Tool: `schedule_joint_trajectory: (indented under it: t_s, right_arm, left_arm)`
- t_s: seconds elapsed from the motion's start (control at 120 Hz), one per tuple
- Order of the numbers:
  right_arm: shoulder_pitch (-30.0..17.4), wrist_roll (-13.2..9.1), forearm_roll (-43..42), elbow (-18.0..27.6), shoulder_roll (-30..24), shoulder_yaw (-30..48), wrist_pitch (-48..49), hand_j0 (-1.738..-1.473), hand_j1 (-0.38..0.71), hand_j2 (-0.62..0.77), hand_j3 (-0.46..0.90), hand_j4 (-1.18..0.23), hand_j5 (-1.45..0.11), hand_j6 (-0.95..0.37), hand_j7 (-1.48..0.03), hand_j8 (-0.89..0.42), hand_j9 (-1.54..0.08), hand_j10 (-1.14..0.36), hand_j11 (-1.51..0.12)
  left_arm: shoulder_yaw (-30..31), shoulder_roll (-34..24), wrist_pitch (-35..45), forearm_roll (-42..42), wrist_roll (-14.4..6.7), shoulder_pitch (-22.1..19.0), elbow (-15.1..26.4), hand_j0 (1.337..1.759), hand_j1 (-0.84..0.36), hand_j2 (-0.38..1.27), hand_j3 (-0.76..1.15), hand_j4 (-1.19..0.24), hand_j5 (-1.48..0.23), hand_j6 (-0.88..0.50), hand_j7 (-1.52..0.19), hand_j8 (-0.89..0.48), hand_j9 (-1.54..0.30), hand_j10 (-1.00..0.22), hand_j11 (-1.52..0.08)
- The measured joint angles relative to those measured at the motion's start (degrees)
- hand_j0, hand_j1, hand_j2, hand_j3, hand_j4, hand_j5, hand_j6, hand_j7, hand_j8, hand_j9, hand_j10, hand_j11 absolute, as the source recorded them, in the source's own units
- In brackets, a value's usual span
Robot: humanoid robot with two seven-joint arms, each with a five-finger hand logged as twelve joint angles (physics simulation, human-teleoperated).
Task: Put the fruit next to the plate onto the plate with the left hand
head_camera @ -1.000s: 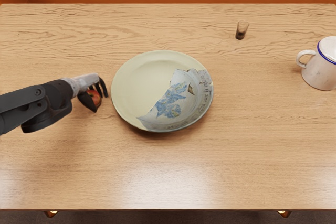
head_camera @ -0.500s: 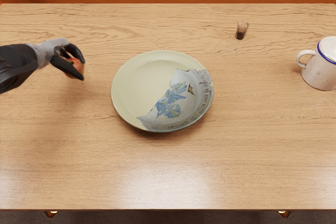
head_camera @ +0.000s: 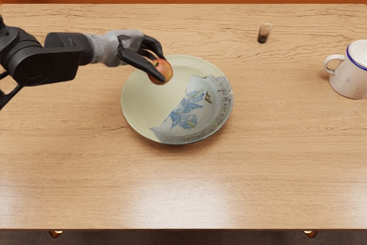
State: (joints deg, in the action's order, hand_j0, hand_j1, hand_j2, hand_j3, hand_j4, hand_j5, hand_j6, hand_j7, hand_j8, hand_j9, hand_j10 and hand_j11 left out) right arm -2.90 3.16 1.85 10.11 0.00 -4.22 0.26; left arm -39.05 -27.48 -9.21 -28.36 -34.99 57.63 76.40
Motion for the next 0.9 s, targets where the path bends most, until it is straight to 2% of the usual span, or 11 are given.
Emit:
schedule_joint_trajectory:
  t_s: [0.05,0.075,0.125,0.142,0.192,0.258,0.358,0.475,0.542,0.667,0.9]
  right_arm:
    - [0.0,0.0,0.0,0.0,0.0,0.0,0.0,-1.658,-0.32,0.00,0.00,-0.02,-0.03,-0.02,-0.03,-0.02,-0.03,-0.02,-0.03]
    - [0.0,0.0,0.0,0.0,0.0,0.0,0.0,-1.658,-0.32,0.00,0.00,-0.02,-0.03,-0.02,-0.03,-0.02,-0.03,-0.02,-0.03]
    - [0.0,0.0,0.0,0.0,0.0,0.0,0.0,-1.658,-0.32,0.00,0.00,-0.02,-0.03,-0.02,-0.03,-0.02,-0.03,-0.02,-0.03]
    - [0.0,0.0,0.0,0.0,0.0,0.0,0.0,-1.658,-0.32,0.00,0.00,-0.02,-0.03,-0.02,-0.03,-0.02,-0.03,-0.02,-0.03]
    - [0.0,0.0,0.0,0.0,0.0,0.0,0.0,-1.658,-0.32,0.00,0.00,-0.02,-0.03,-0.02,-0.03,-0.02,-0.03,-0.02,-0.03]
    - [0.0,0.0,0.0,0.0,0.0,0.0,0.0,-1.658,-0.32,0.00,0.00,-0.02,-0.03,-0.02,-0.03,-0.02,-0.03,-0.02,-0.03]
    - [0.0,0.0,0.0,0.0,0.0,0.0,0.0,-1.658,-0.32,0.00,0.00,-0.02,-0.03,-0.02,-0.03,-0.02,-0.03,-0.02,-0.03]
    - [0.0,0.0,0.0,0.0,0.0,0.0,0.0,-1.658,-0.32,0.00,0.00,-0.02,-0.03,-0.02,-0.03,-0.02,-0.03,-0.02,-0.03]
    - [0.0,0.0,0.0,0.0,0.0,0.0,0.0,-1.658,-0.32,0.00,0.00,-0.02,-0.03,-0.02,-0.03,-0.02,-0.03,-0.02,-0.03]
    - [0.0,0.0,0.0,0.0,0.0,0.0,0.0,-1.658,-0.32,0.00,0.00,-0.02,-0.03,-0.02,-0.03,-0.02,-0.03,-0.02,-0.03]
    - [0.0,0.0,0.0,0.0,0.0,0.0,0.0,-1.658,-0.32,0.00,0.00,-0.02,-0.03,-0.02,-0.03,-0.02,-0.03,-0.02,-0.03]
  left_arm:
    - [0.0,0.5,-0.1,0.0,0.0,-0.1,0.0,1.652,-0.34,0.58,0.00,-0.82,-1.22,-0.45,-1.17,-0.36,-1.15,-0.52,-1.16]
    - [0.0,1.0,-0.1,0.0,0.0,0.0,-0.1,1.652,-0.30,0.44,0.00,-0.82,-1.22,-0.46,-1.17,-0.36,-1.15,-0.53,-1.15]
    - [0.0,1.4,-0.1,0.0,0.0,-0.1,-0.3,1.653,-0.32,0.54,0.00,-0.83,-1.22,-0.47,-1.16,-0.38,-1.15,-0.59,-1.15]
    - [0.1,1.6,-0.1,-0.1,0.0,-0.1,-0.4,1.653,-0.35,0.63,0.00,-0.83,-1.21,-0.48,-1.16,-0.39,-1.15,-0.61,-1.15]
    - [0.1,1.6,-0.1,0.0,0.0,-0.1,-0.6,1.654,-0.38,0.76,0.00,-0.83,-1.21,-0.49,-1.16,-0.41,-1.15,-0.62,-1.15]
    - [0.2,1.6,-0.1,-0.1,0.0,-0.4,-0.7,1.655,-0.40,0.81,0.00,-0.84,-1.20,-0.52,-1.16,-0.43,-1.15,-0.65,-1.15]
    - [0.3,1.6,-0.1,-0.1,0.0,-1.0,-1.0,1.655,-0.42,0.85,0.00,-0.84,-1.20,-0.54,-1.16,-0.44,-1.15,-0.69,-1.15]
    - [0.4,1.6,0.0,-0.2,0.0,-1.4,-1.5,1.655,-0.45,0.85,0.00,-0.84,-1.16,-0.65,-1.14,-0.43,-1.13,-0.75,-1.13]
    - [0.6,1.6,0.0,-0.3,0.0,-1.7,-1.7,1.656,-0.39,0.66,0.00,-0.75,-1.02,-0.61,-1.00,-0.43,-1.00,-0.68,-1.00]
    - [1.7,1.5,0.1,-0.8,0.0,-2.1,-2.6,1.657,-0.14,0.37,0.00,-0.48,-0.65,-0.40,-0.64,-0.31,-0.63,-0.44,-0.63]
    - [1.6,1.2,-0.2,-0.6,0.0,-1.7,-2.8,1.658,0.16,0.13,0.00,-0.18,-0.25,-0.16,-0.24,-0.13,-0.24,-0.17,-0.24]
